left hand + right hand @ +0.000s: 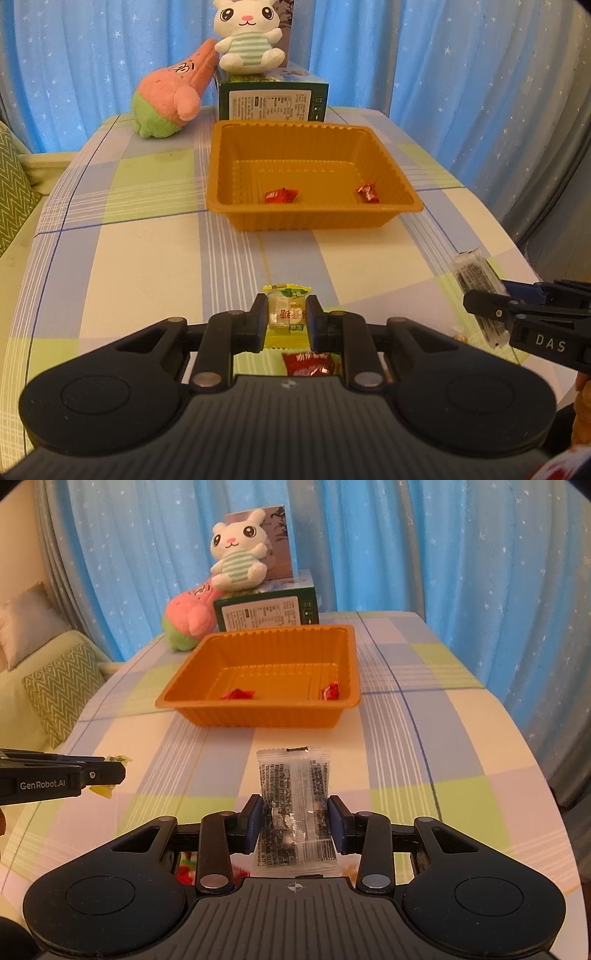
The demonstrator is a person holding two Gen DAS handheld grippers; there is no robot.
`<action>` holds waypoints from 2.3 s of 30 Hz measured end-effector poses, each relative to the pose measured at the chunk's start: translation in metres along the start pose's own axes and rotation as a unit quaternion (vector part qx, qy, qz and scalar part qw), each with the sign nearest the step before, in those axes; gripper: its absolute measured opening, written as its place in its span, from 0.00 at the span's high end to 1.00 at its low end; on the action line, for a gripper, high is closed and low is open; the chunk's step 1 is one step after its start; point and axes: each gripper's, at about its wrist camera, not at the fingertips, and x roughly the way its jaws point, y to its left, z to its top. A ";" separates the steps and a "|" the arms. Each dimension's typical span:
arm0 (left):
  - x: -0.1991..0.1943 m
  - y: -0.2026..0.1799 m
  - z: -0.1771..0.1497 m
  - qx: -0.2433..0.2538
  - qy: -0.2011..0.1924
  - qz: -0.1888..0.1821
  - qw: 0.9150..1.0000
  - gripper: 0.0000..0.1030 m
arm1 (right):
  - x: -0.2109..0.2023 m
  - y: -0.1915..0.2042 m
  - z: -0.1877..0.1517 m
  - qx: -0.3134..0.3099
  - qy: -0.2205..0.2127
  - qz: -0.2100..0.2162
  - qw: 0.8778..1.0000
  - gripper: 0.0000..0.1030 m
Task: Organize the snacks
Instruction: 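Carry both snacks to the orange tray and release them inside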
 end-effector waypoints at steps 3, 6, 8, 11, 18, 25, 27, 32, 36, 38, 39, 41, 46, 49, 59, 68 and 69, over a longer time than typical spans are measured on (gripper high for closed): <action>0.005 -0.002 0.013 -0.004 -0.002 -0.005 1.000 0.82 | 0.005 -0.004 0.015 0.002 -0.003 0.002 1.000 0.63; 0.012 -0.003 0.027 -0.007 -0.004 -0.009 1.000 0.82 | 0.012 -0.009 0.031 0.007 -0.005 0.004 1.000 0.63; 0.018 -0.002 0.037 -0.009 -0.006 -0.012 1.000 0.82 | 0.019 -0.012 0.044 0.010 -0.006 0.006 1.000 0.63; 0.029 0.000 0.054 -0.009 -0.010 -0.012 1.000 0.82 | 0.030 -0.017 0.064 0.014 -0.009 0.010 1.000 0.63; 0.058 0.009 0.093 -0.002 -0.020 -0.004 1.000 0.82 | 0.067 -0.024 0.109 0.023 -0.011 0.017 1.000 0.63; 0.090 0.023 0.117 -0.006 -0.020 0.010 1.000 0.82 | 0.108 -0.025 0.133 0.027 0.002 0.017 0.999 0.63; 0.101 0.027 0.119 -0.011 -0.015 0.008 1.000 0.82 | 0.118 -0.024 0.136 0.028 0.007 0.019 0.999 0.63; 0.122 0.033 0.120 -0.020 -0.002 0.008 1.000 0.82 | 0.136 -0.026 0.138 0.031 0.015 0.020 0.999 0.63; 0.134 0.037 0.120 -0.028 -0.001 0.007 1.000 0.81 | 0.143 -0.028 0.140 0.034 0.017 0.021 0.999 0.63; 0.136 0.042 0.119 -0.040 -0.001 0.006 0.999 0.73 | 0.145 -0.028 0.141 0.035 0.018 0.021 0.999 0.63; 0.136 0.044 0.119 -0.045 -0.001 0.005 0.999 0.70 | 0.145 -0.029 0.141 0.036 0.018 0.022 0.999 0.63; 0.134 0.046 0.117 -0.043 -0.003 0.007 0.999 0.69 | 0.147 -0.030 0.141 0.037 0.019 0.023 0.999 0.63; 0.125 0.051 0.109 -0.045 -0.003 0.008 0.999 0.66 | 0.152 -0.031 0.141 0.044 0.026 0.025 0.998 0.63; 0.119 0.052 0.106 -0.047 -0.005 0.005 0.999 0.65 | 0.155 -0.030 0.143 0.046 0.026 0.028 0.998 0.63; 0.102 0.050 0.099 -0.044 -0.016 0.004 0.999 0.54 | 0.161 -0.030 0.150 0.076 0.013 0.062 0.995 0.51; 0.069 0.041 0.074 -0.039 -0.022 0.004 0.999 0.48 | 0.121 -0.038 0.129 0.090 0.004 0.047 0.995 0.45; 0.063 0.040 0.070 -0.039 -0.023 0.004 0.999 0.48 | 0.114 -0.039 0.125 0.093 0.002 0.043 0.995 0.45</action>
